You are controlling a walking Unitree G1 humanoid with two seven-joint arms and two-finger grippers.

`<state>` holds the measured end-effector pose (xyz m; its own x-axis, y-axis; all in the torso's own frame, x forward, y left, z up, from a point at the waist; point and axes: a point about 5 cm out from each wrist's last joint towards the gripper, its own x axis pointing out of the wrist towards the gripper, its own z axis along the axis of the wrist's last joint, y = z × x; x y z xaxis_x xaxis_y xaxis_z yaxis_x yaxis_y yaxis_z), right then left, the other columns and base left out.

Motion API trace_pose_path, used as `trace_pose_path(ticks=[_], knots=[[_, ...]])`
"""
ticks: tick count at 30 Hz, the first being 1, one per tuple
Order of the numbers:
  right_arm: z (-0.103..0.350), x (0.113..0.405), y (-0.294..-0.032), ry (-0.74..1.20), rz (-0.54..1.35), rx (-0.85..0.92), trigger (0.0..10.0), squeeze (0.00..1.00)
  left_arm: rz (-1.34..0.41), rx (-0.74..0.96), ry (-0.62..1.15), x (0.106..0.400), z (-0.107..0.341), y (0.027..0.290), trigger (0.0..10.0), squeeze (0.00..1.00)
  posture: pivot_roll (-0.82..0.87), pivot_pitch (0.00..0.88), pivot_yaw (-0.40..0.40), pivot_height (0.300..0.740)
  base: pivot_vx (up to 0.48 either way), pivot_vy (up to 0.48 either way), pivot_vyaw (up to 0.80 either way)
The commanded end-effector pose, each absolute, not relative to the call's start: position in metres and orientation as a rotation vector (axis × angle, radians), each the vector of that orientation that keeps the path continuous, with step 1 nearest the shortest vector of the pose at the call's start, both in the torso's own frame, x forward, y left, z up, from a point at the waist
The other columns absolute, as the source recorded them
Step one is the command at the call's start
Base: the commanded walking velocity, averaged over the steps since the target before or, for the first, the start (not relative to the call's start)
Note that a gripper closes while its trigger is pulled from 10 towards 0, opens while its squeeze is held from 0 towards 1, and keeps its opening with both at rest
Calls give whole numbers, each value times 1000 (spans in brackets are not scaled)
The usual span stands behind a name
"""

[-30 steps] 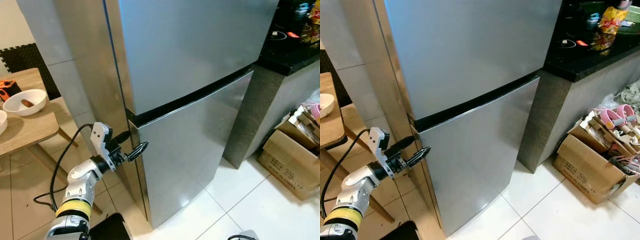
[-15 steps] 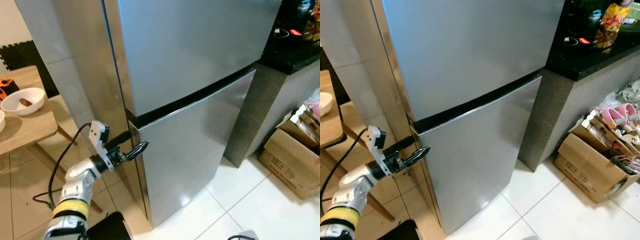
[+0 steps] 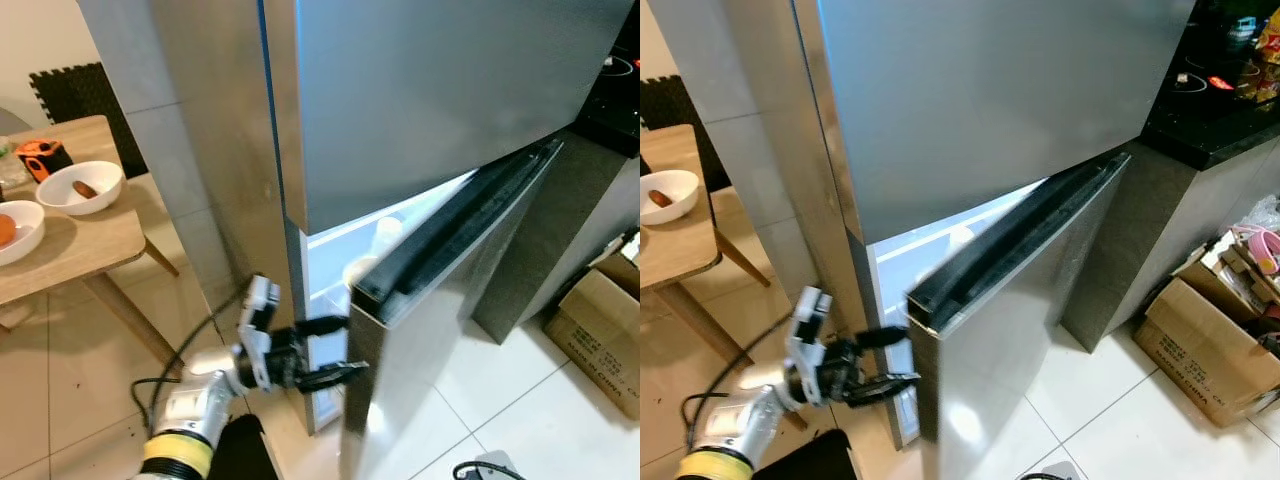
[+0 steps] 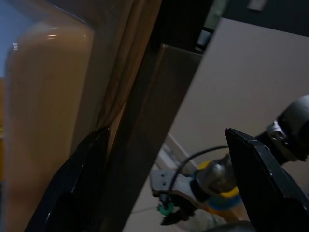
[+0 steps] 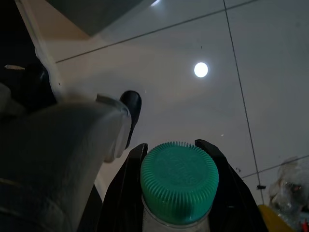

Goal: Restocking fridge

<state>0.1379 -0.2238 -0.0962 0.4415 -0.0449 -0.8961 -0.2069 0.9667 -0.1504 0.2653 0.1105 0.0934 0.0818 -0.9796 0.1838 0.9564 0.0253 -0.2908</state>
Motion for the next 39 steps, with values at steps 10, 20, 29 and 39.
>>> trace_pose_path(ticks=[10, 20, 29, 39], knots=[[-98, 132, -224, 1137, 106, -255, 10000, 0, -1107, -345, 529, 242, 4, 154, 10000, 0, -48, 6, -6, 740, 0, 0, 0], [-100, 129, -221, 1145, 133, -262, 10000, 0, -647, -409, 784, 190, -53, 190, 10000, 0, -43, 11, -6, 740, 0, 0, 0], [-100, 129, -219, 1148, 145, -268, 10000, 0, -79, -409, 980, 147, -88, 216, 10000, 0, -45, 7, -5, 740, 0, 0, 0], [-100, 130, -219, 1146, 154, -277, 10000, 0, -10, -356, 1042, 133, -96, 213, 10000, 0, -44, 6, -9, 740, 0, 0, 0]])
